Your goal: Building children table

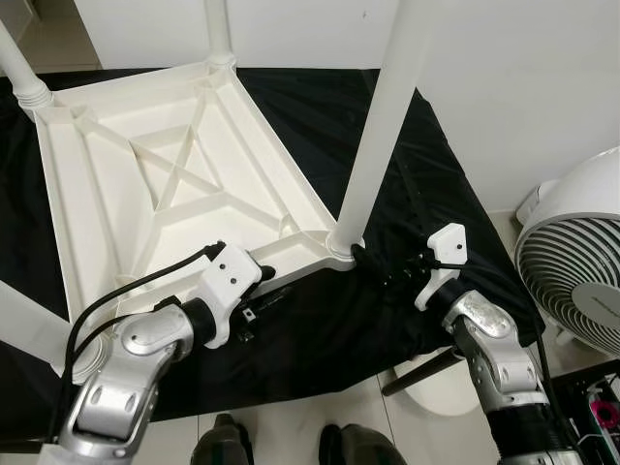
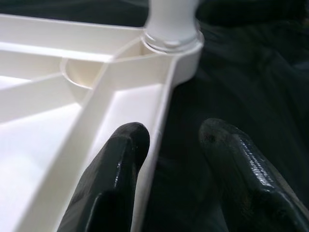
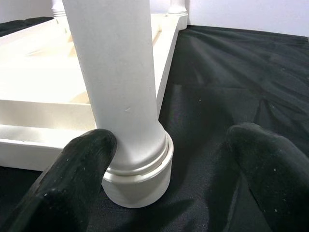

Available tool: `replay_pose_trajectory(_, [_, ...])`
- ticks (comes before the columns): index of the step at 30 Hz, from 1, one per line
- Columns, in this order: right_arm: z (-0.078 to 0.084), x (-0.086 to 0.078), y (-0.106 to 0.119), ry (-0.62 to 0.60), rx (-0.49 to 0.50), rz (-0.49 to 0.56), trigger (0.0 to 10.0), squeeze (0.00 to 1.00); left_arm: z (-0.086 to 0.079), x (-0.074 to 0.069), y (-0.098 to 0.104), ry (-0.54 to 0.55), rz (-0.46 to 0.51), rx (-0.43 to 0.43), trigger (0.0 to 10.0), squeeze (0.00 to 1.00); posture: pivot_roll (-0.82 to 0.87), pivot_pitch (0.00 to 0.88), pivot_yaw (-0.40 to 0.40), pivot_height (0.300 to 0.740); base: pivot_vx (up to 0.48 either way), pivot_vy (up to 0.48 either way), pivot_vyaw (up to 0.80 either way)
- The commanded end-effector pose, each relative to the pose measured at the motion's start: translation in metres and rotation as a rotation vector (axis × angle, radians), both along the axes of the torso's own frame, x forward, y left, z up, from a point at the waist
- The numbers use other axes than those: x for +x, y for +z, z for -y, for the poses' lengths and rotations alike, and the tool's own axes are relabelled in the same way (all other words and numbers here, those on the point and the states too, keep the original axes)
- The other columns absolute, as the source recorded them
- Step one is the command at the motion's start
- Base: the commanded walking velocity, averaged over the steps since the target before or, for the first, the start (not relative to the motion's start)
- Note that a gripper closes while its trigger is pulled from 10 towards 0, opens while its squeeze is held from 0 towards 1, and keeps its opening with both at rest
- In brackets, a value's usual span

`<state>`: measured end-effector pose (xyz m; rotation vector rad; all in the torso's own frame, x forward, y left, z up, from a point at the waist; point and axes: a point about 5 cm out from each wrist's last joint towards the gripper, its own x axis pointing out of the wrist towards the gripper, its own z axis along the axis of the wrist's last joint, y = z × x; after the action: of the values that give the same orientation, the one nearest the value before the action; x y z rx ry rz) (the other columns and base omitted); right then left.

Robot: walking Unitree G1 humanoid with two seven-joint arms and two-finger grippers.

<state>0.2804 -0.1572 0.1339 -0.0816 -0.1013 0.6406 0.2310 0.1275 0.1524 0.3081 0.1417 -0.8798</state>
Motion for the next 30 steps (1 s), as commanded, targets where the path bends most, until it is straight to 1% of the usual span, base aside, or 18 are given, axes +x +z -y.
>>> replay_pose_trajectory(1, [-0.002,0.003,0.004,0.015,0.017,0.018,10.0,0.0,0.003,-0.005,0.002,-0.086,-0.022,0.005,10.0,0.0,0.05,0.082,-0.027,0.74,0.0,0.0,0.0])
replay_pose_trajectory(10, [-0.008,0.015,0.015,0.011,0.034,0.062,10.0,0.0,0.003,-0.006,-0.002,-0.084,-0.03,0.019,10.0,0.0,0.05,0.082,-0.031,0.74,0.0,0.0,0.0])
replay_pose_trajectory(15, [-0.011,0.021,0.022,-0.006,0.055,0.092,10.0,0.0,0.0,-0.007,-0.006,-0.071,-0.047,0.042,10.0,0.0,0.05,0.087,-0.034,0.74,0.0,0.0,0.0])
replay_pose_trajectory(21, [-0.013,0.023,0.024,-0.01,0.067,0.102,10.0,0.0,-0.002,-0.008,-0.009,-0.061,-0.054,0.054,10.0,0.0,0.05,0.088,-0.035,0.74,0.0,0.0,0.0])
replay_pose_trajectory(22, [-0.015,0.023,0.026,0.0,0.078,0.107,10.0,0.0,-0.005,-0.007,-0.01,-0.046,-0.058,0.066,10.0,0.0,0.06,0.092,-0.037,0.74,0.0,0.0,0.0])
replay_pose_trajectory(30, [-0.017,0.023,0.027,0.018,0.086,0.108,10.0,0.0,-0.006,-0.007,-0.011,-0.035,-0.057,0.072,10.0,0.0,0.05,0.092,-0.039,0.74,0.0,0.0,0.0])
